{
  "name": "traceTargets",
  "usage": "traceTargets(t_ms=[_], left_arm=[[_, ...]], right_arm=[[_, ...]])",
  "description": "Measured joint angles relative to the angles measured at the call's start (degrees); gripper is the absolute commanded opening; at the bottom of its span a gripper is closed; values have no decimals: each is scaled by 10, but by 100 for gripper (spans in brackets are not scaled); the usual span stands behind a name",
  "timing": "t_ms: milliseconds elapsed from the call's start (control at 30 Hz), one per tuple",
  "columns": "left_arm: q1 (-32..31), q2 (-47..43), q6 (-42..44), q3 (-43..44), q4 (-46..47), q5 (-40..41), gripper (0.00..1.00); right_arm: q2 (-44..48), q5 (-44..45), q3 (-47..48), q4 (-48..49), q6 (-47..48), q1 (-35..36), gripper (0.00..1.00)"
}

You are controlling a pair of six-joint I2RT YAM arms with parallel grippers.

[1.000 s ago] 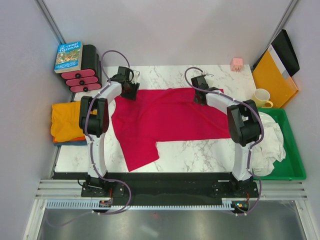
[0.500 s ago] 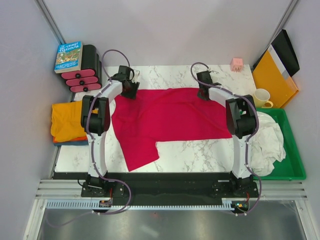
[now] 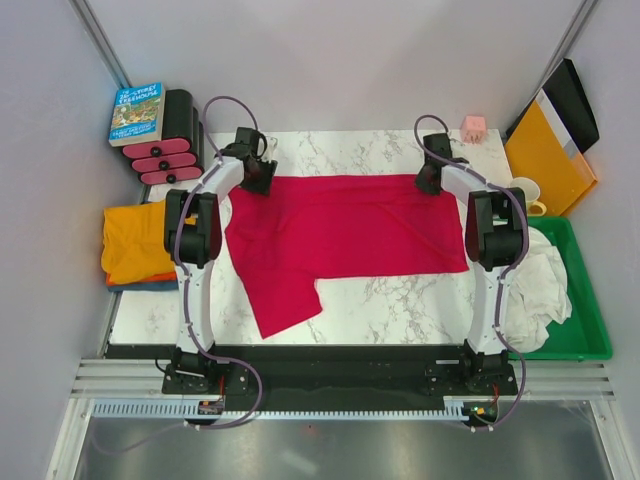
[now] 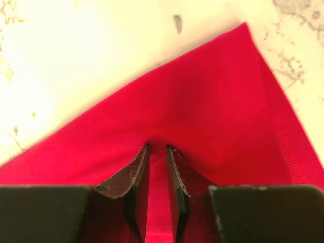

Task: Fold and stack the t-shirts
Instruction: Fold the flattened tshirt in 1/3 of the way

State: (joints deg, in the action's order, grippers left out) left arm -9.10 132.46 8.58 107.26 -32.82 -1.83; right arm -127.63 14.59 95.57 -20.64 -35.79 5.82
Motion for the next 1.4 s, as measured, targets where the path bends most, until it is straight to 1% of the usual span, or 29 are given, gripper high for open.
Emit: traceTargets(t_ms=[200, 233, 300, 333, 367, 400, 533, 600, 700, 833, 900, 967, 1100, 1200, 1400], left_arm=[[12, 22, 1, 39, -14, 0, 55], [13, 25, 1, 44, -15, 0, 56], [16, 28, 1, 48, -15, -5, 61], [18, 27, 1, 48, -16, -12, 63], [21, 25, 0, 46, -14, -19, 66], [24, 18, 0, 39, -12, -25, 68], [39, -34, -6, -9, -18, -49, 69], [45, -80, -11, -34, -19, -63, 68], [47, -177, -12, -87, -21, -91, 64], [28, -291, -3, -148, -45, -123, 61], [13, -322, 5, -185, -52, -136, 60], [-1, -340, 14, -235, -65, -148, 60], [-11, -339, 32, -326, -101, -154, 59], [-8, -338, 39, -354, -119, -153, 58], [-7, -338, 51, -373, -119, -146, 57]], right_arm=[[-3, -11, 4, -1, -4, -15, 26], [-3, -11, 4, -1, -2, -15, 28], [3, -12, -5, 11, 2, -15, 32], [13, -11, -24, 27, 6, -14, 36], [25, -10, -43, 36, 9, -14, 37], [38, -7, -60, 39, 10, -13, 38], [107, 1, -123, 20, 16, -6, 40], [147, 4, -137, 13, 17, 0, 40], [212, 7, -158, 11, 19, 19, 40], [269, 11, -192, 6, 27, 61, 36], [277, 14, -214, 2, 27, 79, 35], [277, 16, -242, -2, 26, 91, 34], [266, 34, -284, -30, 17, 89, 34], [254, 44, -285, -33, 13, 84, 34], [203, 60, -269, -32, 8, 82, 34]])
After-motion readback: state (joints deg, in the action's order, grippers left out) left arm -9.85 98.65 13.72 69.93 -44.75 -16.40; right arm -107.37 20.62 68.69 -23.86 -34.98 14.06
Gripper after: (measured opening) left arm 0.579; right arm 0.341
